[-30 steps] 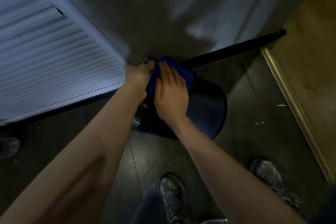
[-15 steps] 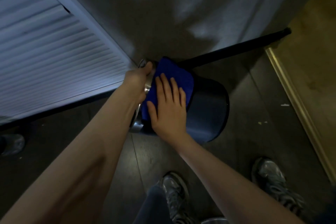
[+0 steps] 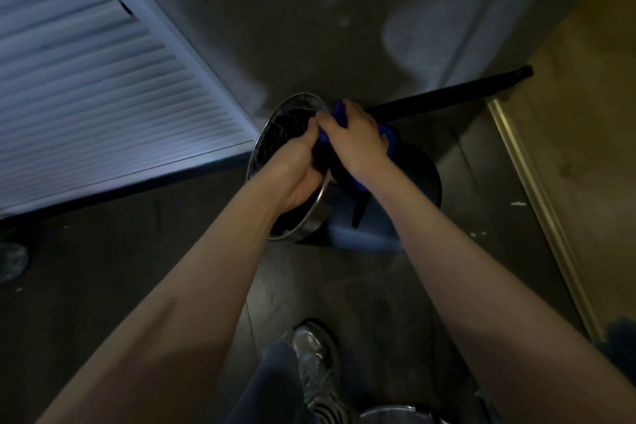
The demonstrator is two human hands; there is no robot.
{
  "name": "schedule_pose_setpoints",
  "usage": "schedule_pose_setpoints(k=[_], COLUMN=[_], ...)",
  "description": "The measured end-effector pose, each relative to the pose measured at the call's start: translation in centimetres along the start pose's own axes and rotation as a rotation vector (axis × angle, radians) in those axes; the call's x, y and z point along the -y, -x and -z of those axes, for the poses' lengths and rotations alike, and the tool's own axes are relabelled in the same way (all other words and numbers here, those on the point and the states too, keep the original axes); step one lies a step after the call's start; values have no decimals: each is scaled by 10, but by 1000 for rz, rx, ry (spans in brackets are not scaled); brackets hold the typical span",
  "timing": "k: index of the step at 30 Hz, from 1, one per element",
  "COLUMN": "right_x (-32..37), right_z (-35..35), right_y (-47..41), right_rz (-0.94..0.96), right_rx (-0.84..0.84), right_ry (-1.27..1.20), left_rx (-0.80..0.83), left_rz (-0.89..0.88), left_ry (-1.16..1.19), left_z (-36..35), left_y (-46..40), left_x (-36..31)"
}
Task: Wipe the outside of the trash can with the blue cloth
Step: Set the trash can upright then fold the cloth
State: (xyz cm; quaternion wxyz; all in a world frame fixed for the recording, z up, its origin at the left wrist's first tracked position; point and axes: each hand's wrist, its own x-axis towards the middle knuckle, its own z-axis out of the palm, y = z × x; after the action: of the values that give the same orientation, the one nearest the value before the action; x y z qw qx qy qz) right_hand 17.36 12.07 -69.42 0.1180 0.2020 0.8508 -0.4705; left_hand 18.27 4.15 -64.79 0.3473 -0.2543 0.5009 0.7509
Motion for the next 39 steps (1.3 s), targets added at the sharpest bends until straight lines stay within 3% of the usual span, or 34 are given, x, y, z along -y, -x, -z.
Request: schedule_pose_setpoints(k=[3,5,8,9,10,11,13,15,18,21,28,32,39], right_x=[5,6,3,0,-4,-9,-20,-27,-32,-32,-34,-26,-31], right_z=[16,26,44,52,62,72,88,97,100,99,82,63,46], right_y=[-16,-21,-29,-34,-38,-43,-50,-52,-52,-52,-48,-43,-37], right_rz=[-76,-53,-30,-45,-62,-76,-90,-92,-74,-25,22,69,71], right_rx=[181,227,216,198,171,147,139,135,112,114,133,106,66], right_ry=[42,178,419,482,525,549,559,557,530,492,380,344,293], left_rx=[8,-65,-398,-553,-672,-712,-581,-372,-343,-436,-622,-662,-714], left_rz=[39,-54,-436,-479,-409,-235,143,278,235,163,-72,-87,-64], left_ry=[-152,-321,-917,-1136,-1250,-1253,-994,-682,-583,-560,-828,-934,-883], left_z=[-7,-7,23,38,52,63,69,68,61,56,69,82,90], left_y=[5,9,9,11,13,15,19,15,0,-3,14,22,19], left_x=[1,0,0,2,7,13,30,44,49,51,16,4,16])
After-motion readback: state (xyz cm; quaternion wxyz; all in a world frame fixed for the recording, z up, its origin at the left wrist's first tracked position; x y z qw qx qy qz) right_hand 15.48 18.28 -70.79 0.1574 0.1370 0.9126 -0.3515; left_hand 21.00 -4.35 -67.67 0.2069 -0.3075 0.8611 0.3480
